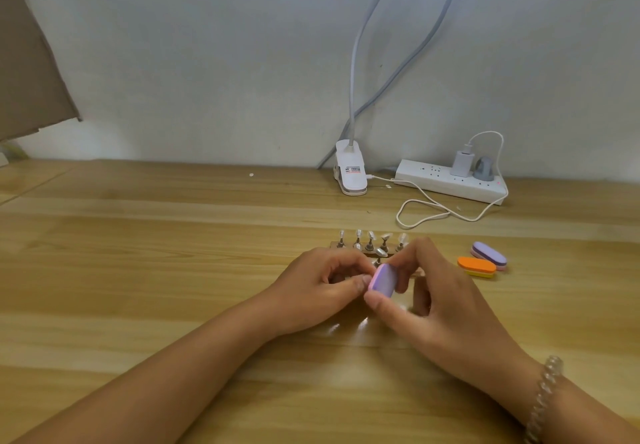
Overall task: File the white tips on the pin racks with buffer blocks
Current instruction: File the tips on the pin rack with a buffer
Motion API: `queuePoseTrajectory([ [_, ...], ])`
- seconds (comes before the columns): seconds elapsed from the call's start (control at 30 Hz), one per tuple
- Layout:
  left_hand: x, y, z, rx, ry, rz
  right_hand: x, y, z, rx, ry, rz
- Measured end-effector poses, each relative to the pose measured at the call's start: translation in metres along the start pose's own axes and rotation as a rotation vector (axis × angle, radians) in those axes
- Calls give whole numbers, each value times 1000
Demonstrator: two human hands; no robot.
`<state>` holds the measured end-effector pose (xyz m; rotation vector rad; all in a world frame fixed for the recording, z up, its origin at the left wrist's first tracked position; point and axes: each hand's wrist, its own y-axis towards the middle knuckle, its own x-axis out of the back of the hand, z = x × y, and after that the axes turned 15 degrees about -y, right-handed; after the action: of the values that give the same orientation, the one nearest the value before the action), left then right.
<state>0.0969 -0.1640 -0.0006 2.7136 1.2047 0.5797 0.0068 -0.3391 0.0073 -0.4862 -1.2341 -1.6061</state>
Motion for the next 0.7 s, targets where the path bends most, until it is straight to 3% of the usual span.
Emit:
queuePoseTrajectory([
  [0.1, 0, -1, -1, -5, 5, 13, 3, 4, -4, -80, 40, -51],
  [0.23, 0, -2, -1, -8, 24, 1, -1, -2, 0, 32, -24, 40],
  [0.37, 0, -1, -2, 12, -2, 8, 2, 4, -5, -109, 36, -26],
  [0.5, -1, -2, -2, 11, 20, -3, -1, -2, 0, 4, -57, 63],
  [0.7, 0, -2, 0, 16, -2, 8, 1, 4, -8, -124, 2, -6],
])
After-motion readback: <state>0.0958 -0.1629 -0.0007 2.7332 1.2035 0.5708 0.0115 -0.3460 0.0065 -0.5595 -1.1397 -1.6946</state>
